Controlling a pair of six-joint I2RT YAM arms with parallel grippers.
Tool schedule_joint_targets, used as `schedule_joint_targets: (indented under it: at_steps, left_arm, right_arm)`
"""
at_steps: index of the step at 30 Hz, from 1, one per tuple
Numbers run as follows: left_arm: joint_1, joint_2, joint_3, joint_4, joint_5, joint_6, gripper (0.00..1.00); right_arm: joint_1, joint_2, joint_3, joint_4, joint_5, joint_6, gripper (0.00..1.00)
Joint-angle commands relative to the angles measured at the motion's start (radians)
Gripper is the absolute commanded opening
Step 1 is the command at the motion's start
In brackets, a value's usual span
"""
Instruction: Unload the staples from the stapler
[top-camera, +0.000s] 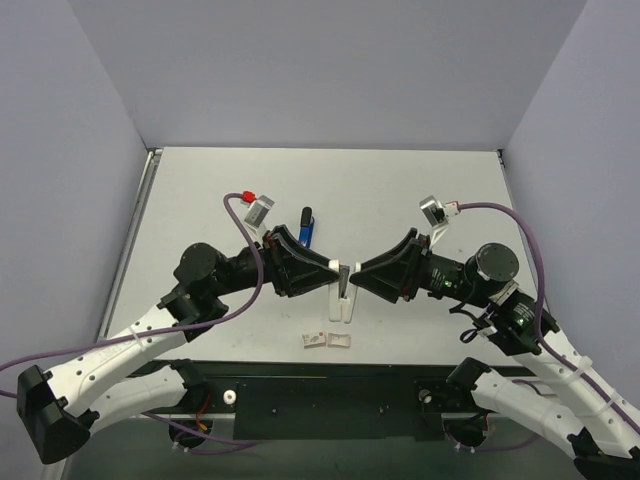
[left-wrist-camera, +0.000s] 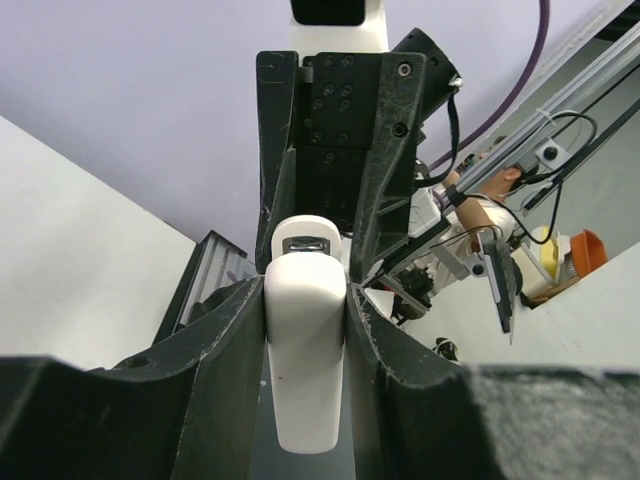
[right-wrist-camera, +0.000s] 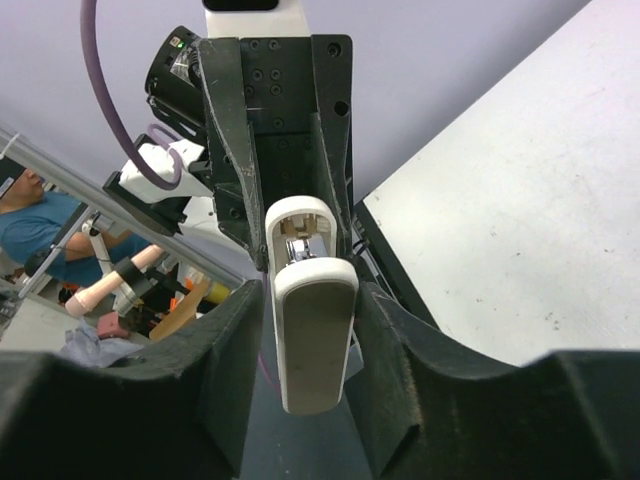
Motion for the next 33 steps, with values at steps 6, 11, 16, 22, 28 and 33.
schedule_joint_targets:
  at_steps: [6, 11, 16, 22, 28, 33]
  left_arm:
    - [0.002, -0.05, 0.068, -0.164, -0.006, 0.147, 0.0]
    - [0.001, -0.049, 0.073, -0.217, 0.073, 0.21, 0.0]
    - [0.001, -0.032, 0.122, -0.352, 0.196, 0.331, 0.0]
    - [0.001, -0.014, 0.146, -0.447, 0.308, 0.416, 0.0]
    - [-0.001, -0.003, 0.169, -0.53, 0.347, 0.469, 0.0]
    - [-0.001, 0.003, 0.178, -0.553, 0.356, 0.486, 0.0]
  right_arm:
    - [-0.009, -0.045, 0.119, -0.183, 0.038, -0.154, 0.54]
    - [-0.034, 0.001, 0.206, -0.334, -0.04, -0.274, 0.55]
    - [-0.048, 0.06, 0.278, -0.449, -0.138, -0.392, 0.55]
    - [-0.04, 0.138, 0.37, -0.541, -0.232, -0.482, 0.51]
    - [-0.02, 0.224, 0.41, -0.586, -0.292, -0.539, 0.48]
    - [0.018, 0.259, 0.407, -0.609, -0.301, -0.571, 0.47]
